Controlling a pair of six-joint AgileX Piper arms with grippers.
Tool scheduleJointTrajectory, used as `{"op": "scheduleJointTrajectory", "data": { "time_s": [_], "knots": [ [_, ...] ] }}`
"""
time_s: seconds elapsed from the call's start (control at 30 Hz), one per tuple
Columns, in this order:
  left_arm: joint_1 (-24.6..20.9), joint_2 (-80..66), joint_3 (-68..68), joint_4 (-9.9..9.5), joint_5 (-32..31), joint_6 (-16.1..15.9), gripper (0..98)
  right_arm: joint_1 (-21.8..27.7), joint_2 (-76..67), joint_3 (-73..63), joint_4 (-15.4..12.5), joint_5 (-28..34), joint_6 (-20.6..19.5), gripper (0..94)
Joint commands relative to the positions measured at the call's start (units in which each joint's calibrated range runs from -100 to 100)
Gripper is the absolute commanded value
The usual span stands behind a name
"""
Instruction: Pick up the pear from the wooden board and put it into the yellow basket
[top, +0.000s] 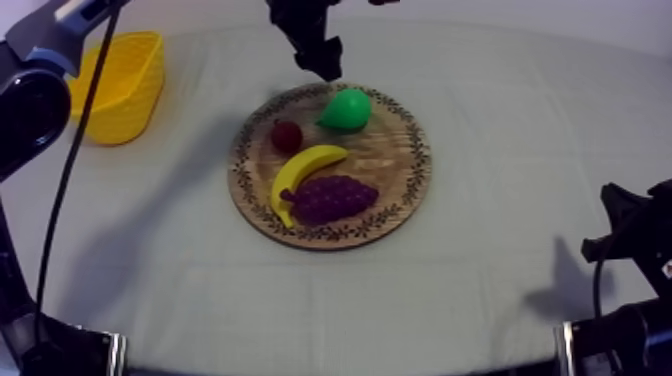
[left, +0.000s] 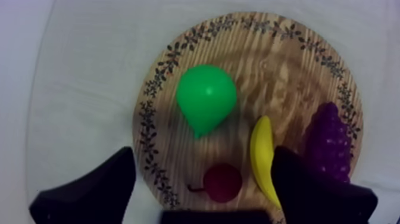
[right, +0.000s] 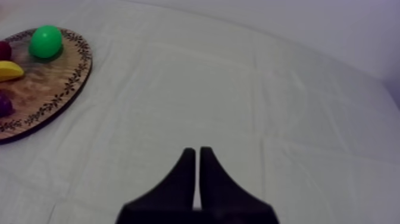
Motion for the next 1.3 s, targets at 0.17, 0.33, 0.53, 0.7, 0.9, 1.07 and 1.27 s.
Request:
{"op": "scheduleJointTrajectory", "data": {
  "time_s": [0.17, 0.33, 0.53, 0.7, 0.9, 1.07, 1.27],
  "knots": [
    [0.44, 7.92, -5.09, 0.47, 0.05, 0.1, 86.1, -0.01, -0.02, 0.0, -0.01, 0.01, 0.0, 0.4],
    [0.56, 12.79, -8.8, 1.02, 0.32, 0.16, 87.0, -0.01, -0.02, 0.0, -0.01, 0.01, 0.0, 0.4],
    [0.43, 18.31, -12.9, 1.93, 0.81, 0.2, 87.8, -0.01, -0.02, 0.0, -0.01, 0.01, 0.0, 0.4],
    [0.15, 21.41, -15.43, 2.28, 0.87, 0.29, 87.9, -0.01, -0.02, 0.0, -0.01, 0.01, 0.0, 0.4],
    [0.08, 24.69, -18.63, 2.44, 0.88, 0.89, 82.9, -0.01, -0.02, 0.0, -0.01, 0.01, 0.01, 0.4],
    [0.42, 26.41, -20.36, 2.04, 0.88, 1.89, 75.7, -0.01, -0.02, 0.0, -0.01, 0.01, 0.01, 0.4],
    [0.86, 27.68, -21.5, 0.92, 0.88, 3.64, 60.5, -0.01, -0.02, 0.0, -0.01, 0.01, 0.0, 0.4]
  ]
}}
